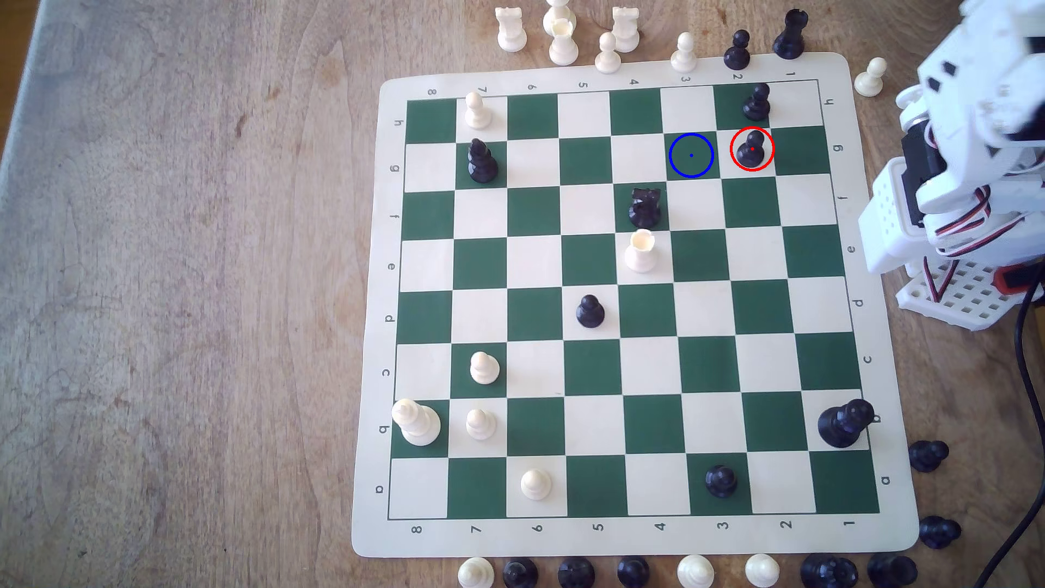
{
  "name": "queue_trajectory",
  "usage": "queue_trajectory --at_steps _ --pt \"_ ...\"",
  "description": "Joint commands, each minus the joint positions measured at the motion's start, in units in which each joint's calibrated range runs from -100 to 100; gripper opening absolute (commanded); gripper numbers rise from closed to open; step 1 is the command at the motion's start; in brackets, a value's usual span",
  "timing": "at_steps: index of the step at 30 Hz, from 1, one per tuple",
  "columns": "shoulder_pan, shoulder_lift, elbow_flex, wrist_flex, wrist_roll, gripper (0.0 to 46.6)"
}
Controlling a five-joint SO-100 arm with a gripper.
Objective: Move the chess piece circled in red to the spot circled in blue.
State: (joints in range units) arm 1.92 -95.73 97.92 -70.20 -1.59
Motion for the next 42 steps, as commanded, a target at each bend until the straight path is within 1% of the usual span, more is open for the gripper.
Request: queue_trajectory --at_steps 1,2,3,5,7,10,11,12,14,15,17,19,20,22,23,24,25,26,29,30,32,33,34,40,42 --pt "1.88 -0.11 -8.80 22.37 -0.20 0.2" --pt "3.83 -0.03 -11.79 32.53 -0.24 0.2" --pt "4.14 -0.03 -12.25 34.25 -0.24 0.2" --pt "6.33 -0.03 -15.87 45.22 -0.24 0.2" --pt "9.78 -0.03 -22.49 60.62 -0.29 0.2" --pt "13.06 0.06 -27.48 70.28 -0.34 0.2" --pt "13.77 0.06 -30.56 77.57 -0.39 0.2" --pt "13.77 0.06 -32.64 84.94 -0.44 0.2" --pt "14.39 0.06 -34.82 92.23 -0.44 0.2" --pt "15.64 0.06 -35.64 94.44 -0.44 0.2" --pt "18.30 -0.03 -38.72 104.27 -0.49 0.2" --pt "19.87 -0.11 -40.99 110.82 -0.49 1.0" --pt "20.88 -0.11 -43.07 117.21 -0.49 4.3" --pt "22.13 -0.11 -43.80 120.98 -0.98 3.7" --pt "22.60 -0.11 -43.80 122.29 -1.86 3.6" --pt "25.11 1.16 -45.34 127.45 -3.37 7.3" --pt "27.53 2.69 -47.42 131.71 -3.37 12.4" --pt "29.17 4.98 -49.33 135.88 -4.20 12.9" --pt "30.35 13.38 -53.77 147.51 -4.05 5.5" --pt "30.66 14.83 -54.49 149.31 -4.15 5.2" --pt "31.83 17.03 -55.13 151.12 -4.49 6.3" --pt "32.93 18.90 -55.40 152.67 -4.74 8.3" --pt "33.32 19.84 -55.31 153.66 -4.79 9.1" --pt "33.16 27.14 -55.49 159.96 -5.71 15.5" --pt "33.01 30.53 -55.49 160.94 -5.96 16.5"
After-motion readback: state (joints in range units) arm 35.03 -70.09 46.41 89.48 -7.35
